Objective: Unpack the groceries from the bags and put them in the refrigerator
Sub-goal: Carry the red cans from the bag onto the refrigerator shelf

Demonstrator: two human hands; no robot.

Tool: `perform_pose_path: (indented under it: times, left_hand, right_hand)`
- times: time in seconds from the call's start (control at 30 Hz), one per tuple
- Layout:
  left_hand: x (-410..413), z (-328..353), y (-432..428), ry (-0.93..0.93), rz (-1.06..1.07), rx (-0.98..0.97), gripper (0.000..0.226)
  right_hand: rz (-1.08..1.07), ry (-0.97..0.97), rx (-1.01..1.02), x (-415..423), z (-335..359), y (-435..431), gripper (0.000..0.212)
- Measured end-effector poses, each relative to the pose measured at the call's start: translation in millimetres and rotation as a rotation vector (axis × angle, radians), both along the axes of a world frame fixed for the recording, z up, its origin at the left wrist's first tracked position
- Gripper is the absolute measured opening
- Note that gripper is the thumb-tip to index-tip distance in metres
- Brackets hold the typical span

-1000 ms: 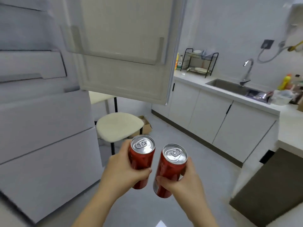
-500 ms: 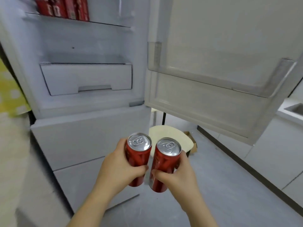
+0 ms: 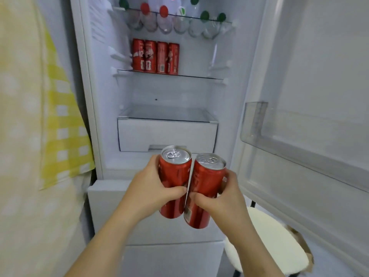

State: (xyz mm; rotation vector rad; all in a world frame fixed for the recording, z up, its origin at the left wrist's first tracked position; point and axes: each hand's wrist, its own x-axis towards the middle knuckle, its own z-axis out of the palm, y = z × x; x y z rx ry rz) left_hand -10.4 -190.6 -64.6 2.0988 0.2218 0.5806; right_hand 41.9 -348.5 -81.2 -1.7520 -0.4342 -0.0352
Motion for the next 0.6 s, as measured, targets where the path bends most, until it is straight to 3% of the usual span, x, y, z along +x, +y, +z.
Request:
perform_pose_path:
  times: [0.33, 0.6]
  left_hand:
    - [61, 47, 32, -0.133, 0.117, -0.074, 0.060]
    - [101, 90, 71, -0.288, 0.064, -0.172, 0.060]
  right_hand:
    - [0.164, -0.145, 0.071, 85, 49, 42, 0.054]
    - [0.165, -0.272, 0.168, 129, 98, 88, 0.053]
